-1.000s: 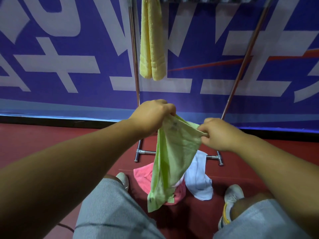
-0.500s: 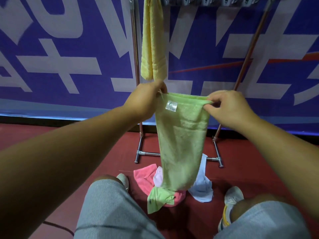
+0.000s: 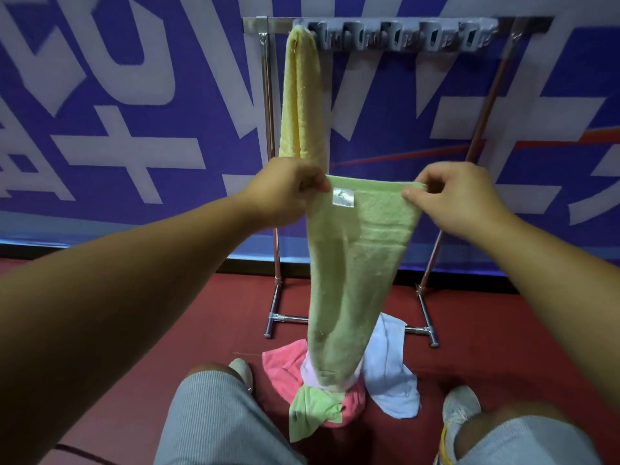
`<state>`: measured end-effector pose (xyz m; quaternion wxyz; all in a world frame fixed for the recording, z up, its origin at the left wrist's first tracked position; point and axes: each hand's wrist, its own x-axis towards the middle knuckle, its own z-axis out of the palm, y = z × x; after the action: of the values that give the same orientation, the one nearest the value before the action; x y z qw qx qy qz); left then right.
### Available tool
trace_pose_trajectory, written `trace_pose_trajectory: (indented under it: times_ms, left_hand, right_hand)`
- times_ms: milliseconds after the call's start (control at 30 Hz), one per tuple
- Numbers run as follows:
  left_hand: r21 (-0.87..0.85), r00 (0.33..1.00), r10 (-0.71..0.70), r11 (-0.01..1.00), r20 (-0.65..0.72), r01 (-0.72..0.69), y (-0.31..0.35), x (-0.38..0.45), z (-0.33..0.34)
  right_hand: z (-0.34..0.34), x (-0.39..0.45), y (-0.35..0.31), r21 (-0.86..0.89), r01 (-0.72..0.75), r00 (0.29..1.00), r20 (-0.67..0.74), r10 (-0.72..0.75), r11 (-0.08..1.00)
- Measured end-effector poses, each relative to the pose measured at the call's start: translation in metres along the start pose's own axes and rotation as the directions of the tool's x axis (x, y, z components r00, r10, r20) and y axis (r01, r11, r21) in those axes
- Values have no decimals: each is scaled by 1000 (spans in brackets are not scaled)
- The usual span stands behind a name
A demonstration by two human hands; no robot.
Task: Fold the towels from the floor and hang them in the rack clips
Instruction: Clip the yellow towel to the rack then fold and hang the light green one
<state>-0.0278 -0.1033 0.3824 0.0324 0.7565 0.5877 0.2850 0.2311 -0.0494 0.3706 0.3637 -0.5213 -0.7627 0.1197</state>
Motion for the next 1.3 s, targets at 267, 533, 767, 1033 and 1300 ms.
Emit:
trace_pose_trajectory:
  times_ms: [267, 533, 767, 1033, 1300]
  left_hand:
    - [54, 991, -128, 991, 26, 126, 3, 9, -9]
    - [104, 973, -196, 977, 118, 185, 7, 6, -2]
    - [-76, 966, -129, 986, 225, 149, 26, 3, -3]
    - [-206, 964, 26, 978, 264, 30, 41, -1, -6]
    - [-97, 989, 73, 993, 133, -60, 42, 2, -9]
  right_hand:
    - [-6, -6, -22, -55, 224, 946, 254, -203, 973]
    - [5, -12, -25, -2, 284, 886, 383, -262, 959]
    - [18, -11, -41, -4, 480, 844, 275, -460, 877]
    - [22, -13, -56, 37, 324, 942, 80, -326, 945]
    - [18, -14, -56, 59, 291, 952, 83, -295, 955]
